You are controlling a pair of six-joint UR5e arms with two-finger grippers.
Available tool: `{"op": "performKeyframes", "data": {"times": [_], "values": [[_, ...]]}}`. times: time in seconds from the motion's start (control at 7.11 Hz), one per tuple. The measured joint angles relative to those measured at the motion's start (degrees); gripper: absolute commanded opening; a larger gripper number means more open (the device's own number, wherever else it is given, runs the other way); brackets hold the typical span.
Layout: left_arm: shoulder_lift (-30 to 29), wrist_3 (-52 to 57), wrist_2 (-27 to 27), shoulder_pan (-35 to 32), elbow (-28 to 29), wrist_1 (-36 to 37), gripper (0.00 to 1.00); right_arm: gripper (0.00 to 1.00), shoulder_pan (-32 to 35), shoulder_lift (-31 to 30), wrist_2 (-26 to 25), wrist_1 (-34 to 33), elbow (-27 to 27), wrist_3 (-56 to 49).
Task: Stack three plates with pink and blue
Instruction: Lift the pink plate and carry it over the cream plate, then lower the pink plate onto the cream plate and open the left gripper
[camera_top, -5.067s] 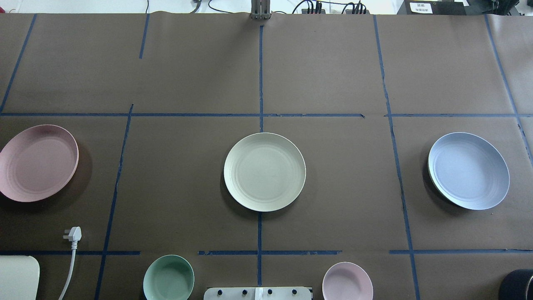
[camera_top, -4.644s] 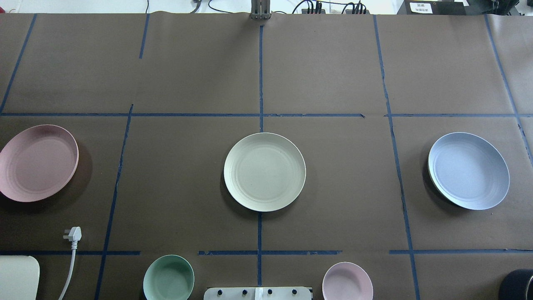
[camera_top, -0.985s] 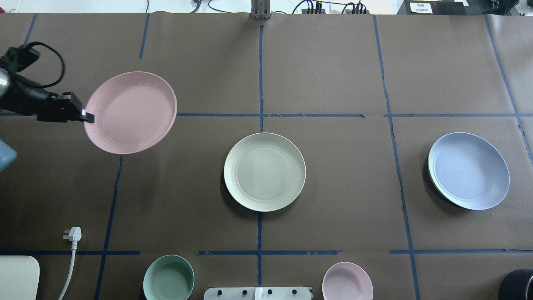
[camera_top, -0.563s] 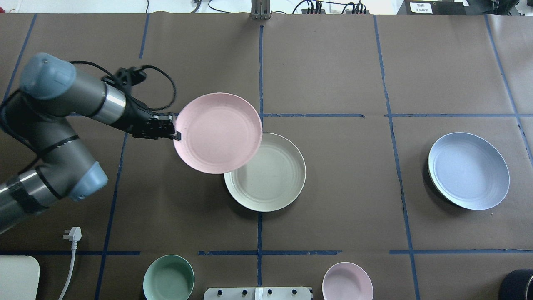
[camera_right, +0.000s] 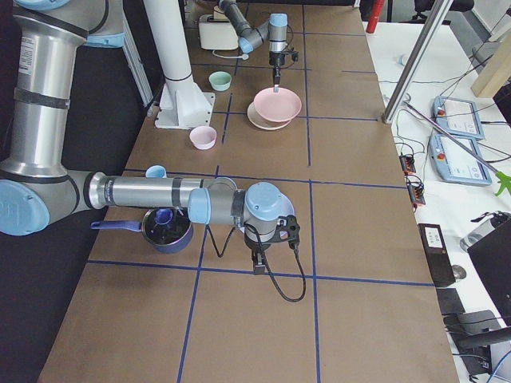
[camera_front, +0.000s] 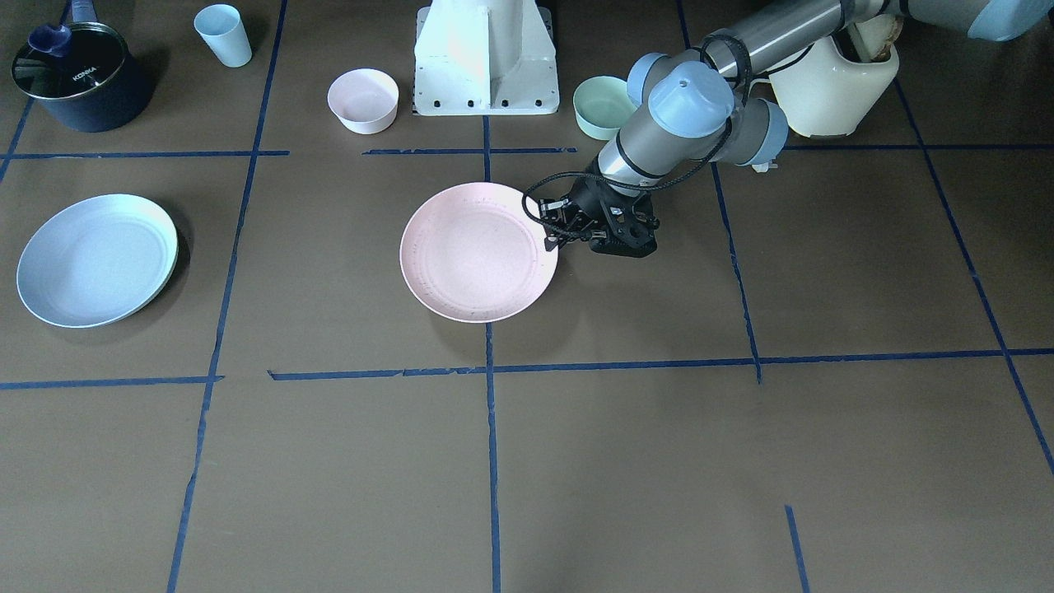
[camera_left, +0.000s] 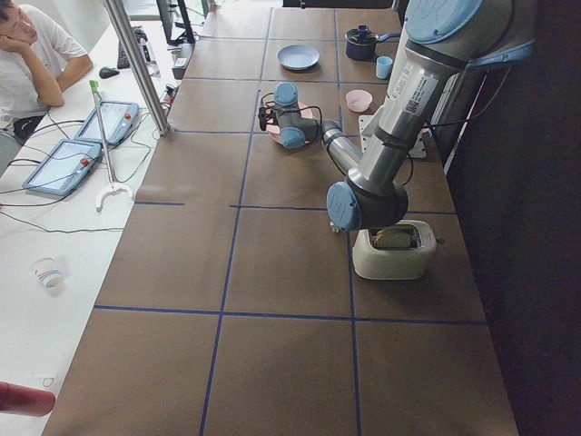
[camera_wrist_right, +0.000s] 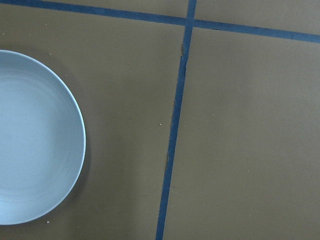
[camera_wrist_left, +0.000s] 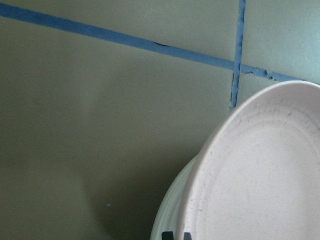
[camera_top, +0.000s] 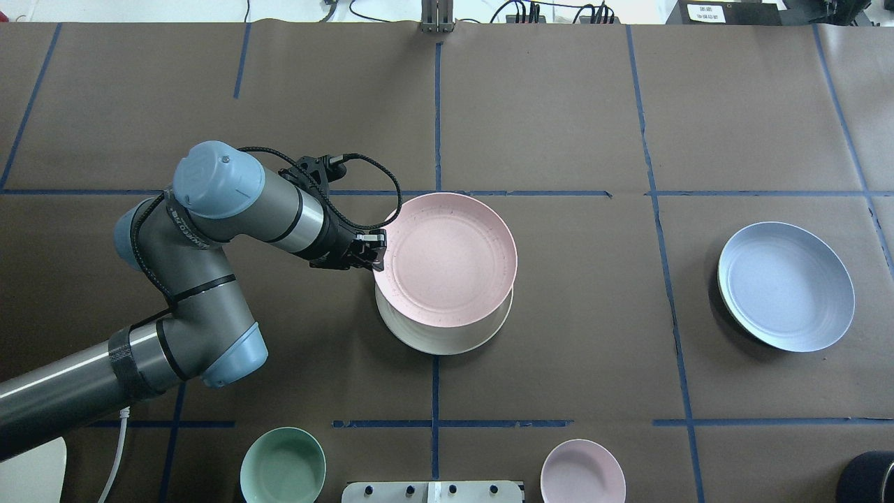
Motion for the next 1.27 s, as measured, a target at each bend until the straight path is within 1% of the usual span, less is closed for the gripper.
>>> {"op": "performKeyframes", "data": {"times": [0.14, 0.28, 0.42, 0.56, 0.84, 0.99, 1.13, 1.27], "values": [[0.09, -0.03, 0.23, 0.46, -0.05, 0.13, 0.00, 1.00, 0.00, -0.02, 0.00, -0.02, 0.00, 0.00], [0.21, -0.04, 0.34, 0.75, -0.07, 0.17, 0.10, 1.00, 0.00, -0.02, 0.00, -0.02, -0.02, 0.00], [0.32, -0.05, 0.38, 1.16, -0.05, 0.20, 0.75, 1.00, 0.00, 0.00, 0.00, -0.03, -0.06, 0.00], [0.42, -0.03, 0.37, 1.76, 0.02, 0.22, 1.00, 1.00, 0.00, -0.01, 0.00, -0.03, -0.07, 0.00], [1.20, 0.20, 0.24, 2.68, -0.49, 0.25, 1.00, 1.00, 0.00, -0.03, 0.00, -0.03, -0.15, 0.00], [2.49, 0.52, -0.31, 1.90, -1.44, 0.29, 1.00, 1.00, 0.00, -0.02, 0.00, -0.01, -0.16, 0.00], [4.15, 1.87, -2.65, -0.73, -2.52, 0.33, 1.00, 1.00, -0.02, 0.02, 0.00, 0.03, -0.17, 0.00], [5.53, 4.88, -6.33, -4.62, -3.24, 0.54, 1.00, 1.00, -0.03, 0.02, 0.00, 0.05, -0.17, 0.00]]}}
